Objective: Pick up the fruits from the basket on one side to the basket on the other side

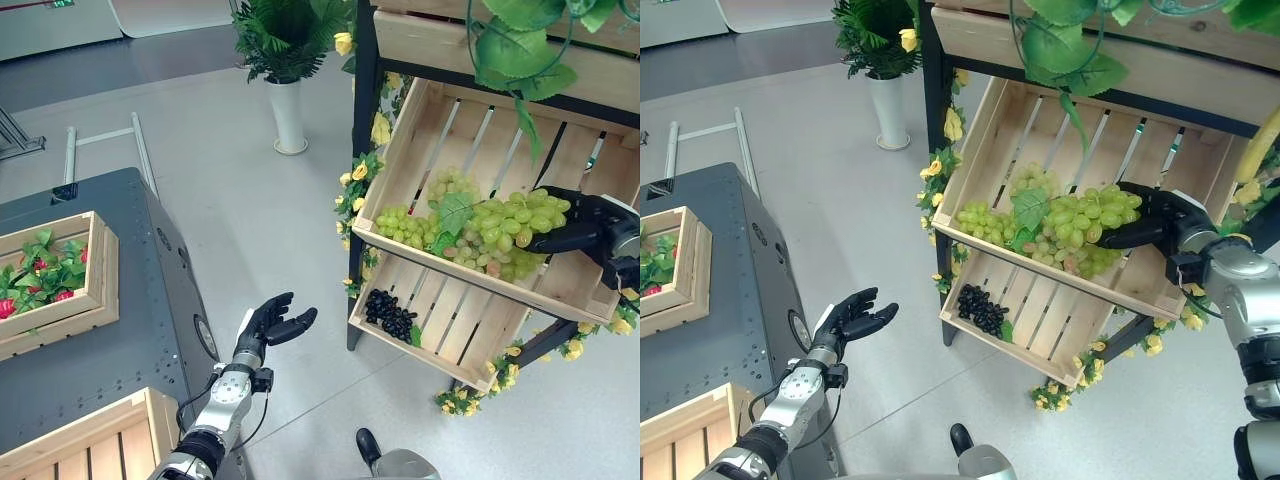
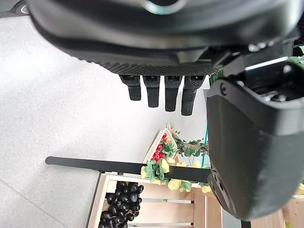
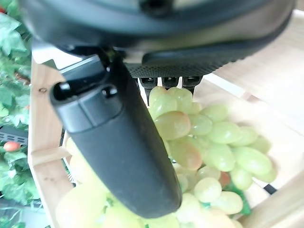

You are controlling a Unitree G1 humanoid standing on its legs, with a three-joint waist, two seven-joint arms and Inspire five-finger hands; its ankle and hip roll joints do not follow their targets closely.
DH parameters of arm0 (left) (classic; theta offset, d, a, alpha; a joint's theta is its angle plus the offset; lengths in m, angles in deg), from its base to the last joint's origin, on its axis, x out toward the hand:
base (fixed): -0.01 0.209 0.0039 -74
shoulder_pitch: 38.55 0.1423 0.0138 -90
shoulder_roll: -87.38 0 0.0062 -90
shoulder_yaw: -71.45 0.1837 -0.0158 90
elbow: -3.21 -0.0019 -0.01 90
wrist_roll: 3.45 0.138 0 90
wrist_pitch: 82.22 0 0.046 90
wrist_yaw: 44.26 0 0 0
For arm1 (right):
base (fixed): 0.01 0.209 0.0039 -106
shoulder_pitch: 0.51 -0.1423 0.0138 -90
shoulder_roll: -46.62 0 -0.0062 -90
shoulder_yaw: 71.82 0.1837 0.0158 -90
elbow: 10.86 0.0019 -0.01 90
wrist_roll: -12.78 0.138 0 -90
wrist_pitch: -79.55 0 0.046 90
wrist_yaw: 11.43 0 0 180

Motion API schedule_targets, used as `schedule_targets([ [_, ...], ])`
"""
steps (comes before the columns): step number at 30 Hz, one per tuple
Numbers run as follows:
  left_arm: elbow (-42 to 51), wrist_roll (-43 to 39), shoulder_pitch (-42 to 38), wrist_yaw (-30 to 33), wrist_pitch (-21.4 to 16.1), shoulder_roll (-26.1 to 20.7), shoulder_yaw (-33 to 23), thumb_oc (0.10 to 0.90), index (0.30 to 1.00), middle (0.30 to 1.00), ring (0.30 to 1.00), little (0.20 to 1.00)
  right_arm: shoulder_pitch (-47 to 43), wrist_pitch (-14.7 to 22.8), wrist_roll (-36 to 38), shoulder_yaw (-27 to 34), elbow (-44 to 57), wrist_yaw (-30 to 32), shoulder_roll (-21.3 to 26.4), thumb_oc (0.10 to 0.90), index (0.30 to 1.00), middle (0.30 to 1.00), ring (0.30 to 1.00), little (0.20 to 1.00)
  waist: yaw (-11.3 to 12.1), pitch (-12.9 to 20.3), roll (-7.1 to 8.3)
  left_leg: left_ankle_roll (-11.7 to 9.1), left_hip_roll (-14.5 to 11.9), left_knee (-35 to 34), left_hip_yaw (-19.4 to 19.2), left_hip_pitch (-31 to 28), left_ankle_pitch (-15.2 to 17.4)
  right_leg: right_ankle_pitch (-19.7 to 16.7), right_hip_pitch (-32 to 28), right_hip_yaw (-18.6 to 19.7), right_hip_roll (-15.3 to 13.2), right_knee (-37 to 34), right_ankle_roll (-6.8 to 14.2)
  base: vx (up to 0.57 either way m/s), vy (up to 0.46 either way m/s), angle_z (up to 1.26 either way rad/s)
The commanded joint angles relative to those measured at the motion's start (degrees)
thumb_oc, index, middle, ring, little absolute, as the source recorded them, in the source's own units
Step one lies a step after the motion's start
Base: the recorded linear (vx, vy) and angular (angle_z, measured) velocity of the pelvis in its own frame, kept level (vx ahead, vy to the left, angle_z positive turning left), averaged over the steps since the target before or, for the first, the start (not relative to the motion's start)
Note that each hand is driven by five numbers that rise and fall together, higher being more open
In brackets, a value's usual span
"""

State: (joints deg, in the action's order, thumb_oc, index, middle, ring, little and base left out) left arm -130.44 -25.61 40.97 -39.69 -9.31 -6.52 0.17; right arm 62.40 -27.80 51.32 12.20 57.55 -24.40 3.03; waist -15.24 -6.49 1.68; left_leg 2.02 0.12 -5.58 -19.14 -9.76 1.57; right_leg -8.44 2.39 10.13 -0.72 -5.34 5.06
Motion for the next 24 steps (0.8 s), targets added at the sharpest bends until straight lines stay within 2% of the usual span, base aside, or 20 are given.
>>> schedule_targets([
  [1, 1.0, 0.3, -3.3, 0.8, -5.3, -1.8, -1.0, 0.800, 0.900, 0.900, 0.900, 0.900, -7.3, 11.5, -4.3, 6.7, 6.3, 5.0, 2.3, 0.800, 0.900, 0.900, 0.900, 0.900, 3.0, 3.1, 2.15, 0.3, 1.4, 0.6, 3.0, 0.9, 3.9, 4.4, -4.1, -2.7, 3.8, 0.3, -1.6, 0.00, 0.000, 0.00],
  [5, 1.0, 0.7, -2.7, 1.1, -5.4, -1.3, -2.2, 0.800, 0.900, 0.900, 0.900, 0.900, -1.3, 14.4, -12.2, 10.4, 17.4, 8.0, 1.3, 0.800, 0.900, 0.900, 0.900, 0.900, 1.8, 3.1, 1.70, 0.6, 1.4, 0.6, 2.5, 1.0, 3.9, 4.5, -3.8, -2.0, 3.9, 0.5, -1.5, 0.00, 0.003, 0.01],
  [12, 0.4, 0.3, -2.2, 0.6, -6.2, -1.3, -3.7, 0.800, 0.900, 0.900, 0.900, 0.900, 7.0, 13.5, -17.4, 16.0, 30.0, 6.0, 2.2, 0.800, 0.900, 0.900, 0.900, 0.900, 0.2, 3.0, 1.01, 0.8, 1.4, 0.6, 1.6, 0.8, 4.3, 4.6, -3.6, -0.9, 4.2, 0.6, -1.4, 0.00, 0.000, 0.00],
  [15, 0.1, 0.1, -2.2, 0.5, -6.3, -1.4, -3.8, 0.800, 0.900, 0.900, 0.900, 0.900, 9.6, 13.7, -19.1, 17.3, 31.2, 5.0, 2.9, 0.800, 0.900, 0.900, 0.900, 0.900, -0.3, 3.1, 1.07, 0.8, 1.4, 0.6, 1.1, 0.6, 4.4, 4.7, -3.6, -0.8, 4.3, 0.7, -1.4, 0.03, 0.023, -0.02],
  [16, -0.1, 0.1, -2.2, 0.4, -6.4, -1.5, -3.8, 0.800, 0.900, 0.900, 0.900, 0.900, 10.1, 13.8, -19.4, 17.6, 31.2, 4.8, 3.2, 0.800, 0.900, 0.900, 0.900, 0.900, -0.5, 3.2, 0.67, 0.9, 1.4, 0.6, 1.9, 0.1, 5.5, 5.6, -4.2, -0.9, 4.2, 0.5, -1.0, 0.07, 0.058, -0.01],
  [24, -0.2, -0.3, -2.2, 0.1, -6.9, -2.2, -4.0, 0.800, 0.900, 0.900, 0.900, 0.900, 16.4, 14.5, -24.1, 22.1, 30.0, 5.1, 6.3, 0.800, 0.900, 0.900, 0.900, 0.900, -1.5, 3.4, 1.16, 1.0, 1.3, 0.6, 1.1, 0.2, 5.5, 5.3, -3.8, -0.1, 4.7, 0.6, -0.8, 0.01, 0.007, 0.00],
])
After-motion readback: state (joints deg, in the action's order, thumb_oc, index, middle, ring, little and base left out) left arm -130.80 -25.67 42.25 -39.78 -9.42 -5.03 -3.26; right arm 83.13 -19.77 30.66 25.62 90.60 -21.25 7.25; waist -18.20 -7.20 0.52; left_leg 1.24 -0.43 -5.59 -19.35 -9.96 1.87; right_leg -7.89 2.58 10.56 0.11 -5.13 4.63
